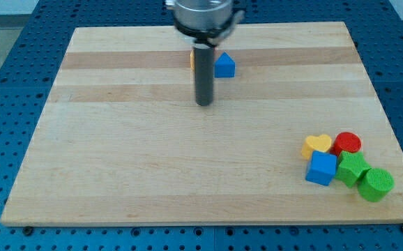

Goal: Move the blue triangle towards the group of blocks

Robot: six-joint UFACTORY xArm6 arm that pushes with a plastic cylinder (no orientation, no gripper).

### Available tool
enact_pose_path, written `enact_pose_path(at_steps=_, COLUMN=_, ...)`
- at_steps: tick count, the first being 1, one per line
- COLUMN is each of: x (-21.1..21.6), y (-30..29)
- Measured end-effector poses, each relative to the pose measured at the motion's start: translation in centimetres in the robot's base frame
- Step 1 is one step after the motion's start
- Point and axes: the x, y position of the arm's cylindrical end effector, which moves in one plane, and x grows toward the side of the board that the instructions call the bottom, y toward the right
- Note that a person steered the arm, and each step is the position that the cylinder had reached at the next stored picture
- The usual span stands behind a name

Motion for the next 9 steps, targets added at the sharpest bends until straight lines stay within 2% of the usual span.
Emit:
enact_pose_path(at_steps=1, x=-2.8, y=-3.5)
enact_pose_path(at_steps=4, x=-9.4, y=-3.3)
enact_pose_path(at_steps=7, x=-10.1, y=1.8)
enact_pose_path(at_steps=9, x=-8.5, y=5.6)
